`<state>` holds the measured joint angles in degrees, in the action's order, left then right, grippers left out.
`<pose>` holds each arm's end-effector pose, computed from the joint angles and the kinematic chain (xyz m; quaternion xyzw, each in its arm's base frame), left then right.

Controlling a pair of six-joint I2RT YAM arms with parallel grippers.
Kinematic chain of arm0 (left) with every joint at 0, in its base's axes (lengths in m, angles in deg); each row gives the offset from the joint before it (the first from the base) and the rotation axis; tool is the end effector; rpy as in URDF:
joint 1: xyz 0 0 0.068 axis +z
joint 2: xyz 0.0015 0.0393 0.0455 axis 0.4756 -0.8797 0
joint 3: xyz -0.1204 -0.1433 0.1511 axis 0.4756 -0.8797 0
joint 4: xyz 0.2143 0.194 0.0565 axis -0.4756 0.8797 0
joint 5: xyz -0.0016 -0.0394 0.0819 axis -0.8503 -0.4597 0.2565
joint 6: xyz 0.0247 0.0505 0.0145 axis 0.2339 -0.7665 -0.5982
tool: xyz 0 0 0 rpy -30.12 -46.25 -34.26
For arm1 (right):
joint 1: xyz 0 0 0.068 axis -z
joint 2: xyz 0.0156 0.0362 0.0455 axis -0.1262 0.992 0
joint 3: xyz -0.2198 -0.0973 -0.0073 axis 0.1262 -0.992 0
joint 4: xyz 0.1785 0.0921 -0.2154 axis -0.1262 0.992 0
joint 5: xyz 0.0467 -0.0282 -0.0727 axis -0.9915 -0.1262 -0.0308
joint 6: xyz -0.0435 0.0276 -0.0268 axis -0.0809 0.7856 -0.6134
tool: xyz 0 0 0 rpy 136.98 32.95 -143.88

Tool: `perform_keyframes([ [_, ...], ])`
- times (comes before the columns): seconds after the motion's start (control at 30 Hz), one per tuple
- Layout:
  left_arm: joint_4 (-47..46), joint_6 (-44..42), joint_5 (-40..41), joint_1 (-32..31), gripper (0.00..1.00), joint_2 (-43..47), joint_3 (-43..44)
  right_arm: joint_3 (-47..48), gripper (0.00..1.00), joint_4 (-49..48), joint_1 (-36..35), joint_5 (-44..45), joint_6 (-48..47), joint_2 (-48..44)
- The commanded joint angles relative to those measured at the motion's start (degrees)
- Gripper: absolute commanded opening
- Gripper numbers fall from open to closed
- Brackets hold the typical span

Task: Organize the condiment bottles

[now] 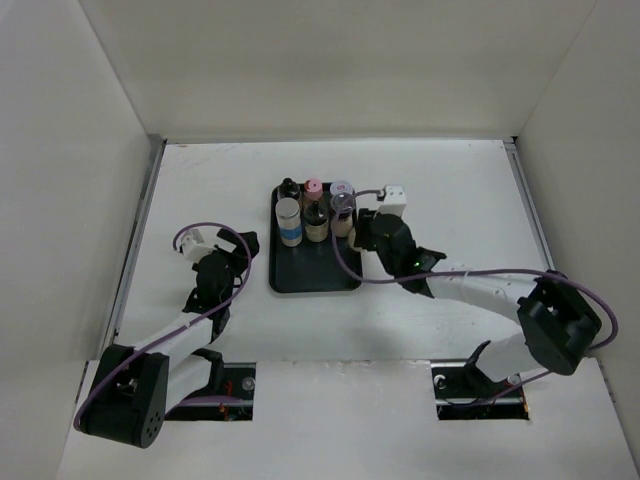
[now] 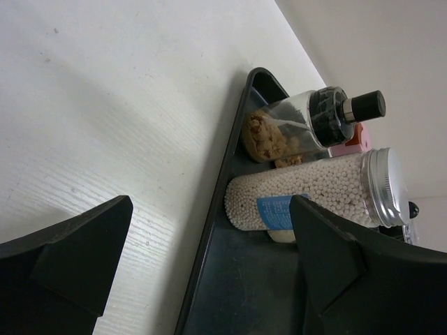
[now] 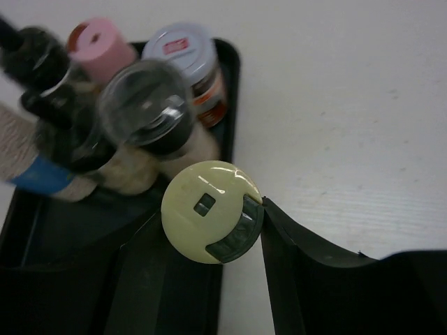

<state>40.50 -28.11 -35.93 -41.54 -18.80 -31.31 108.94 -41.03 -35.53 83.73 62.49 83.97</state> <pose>0.2336 -0.0430 0.1030 -0.3589 0.7068 -0.2447 0.5584 0.2730 0.2231 0.1848 -0.0006 0.8131 0.0925 0.5747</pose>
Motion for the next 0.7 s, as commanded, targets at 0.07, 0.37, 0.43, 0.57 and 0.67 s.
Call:
perform_keyframes([
  [0.07,-2.00,-0.05,0.25,0.45,1.00,1.14,0.45,2.44,0.43,-2.58,-10.15,0.05,2.19,0.90],
  [0.37,-0.86,-0.40,0.16,1.06,1.00,1.41,0.72,15.10,0.45,-6.63,-17.54,-3.21,-1.85,15.39],
  [0.43,-0.51,-0.31,0.16,1.06,1.00,0.80,0.98,17.82,0.45,-6.89,-18.60,-2.85,-2.82,18.47],
  [0.57,-0.33,0.04,-0.36,1.15,1.00,-0.96,1.68,21.87,0.47,-6.54,-19.74,-3.29,-3.61,22.87],
  [0.67,0.37,0.13,-0.28,1.24,1.00,-1.23,1.95,24.07,0.53,-6.28,-20.45,-3.82,-4.31,25.59],
])
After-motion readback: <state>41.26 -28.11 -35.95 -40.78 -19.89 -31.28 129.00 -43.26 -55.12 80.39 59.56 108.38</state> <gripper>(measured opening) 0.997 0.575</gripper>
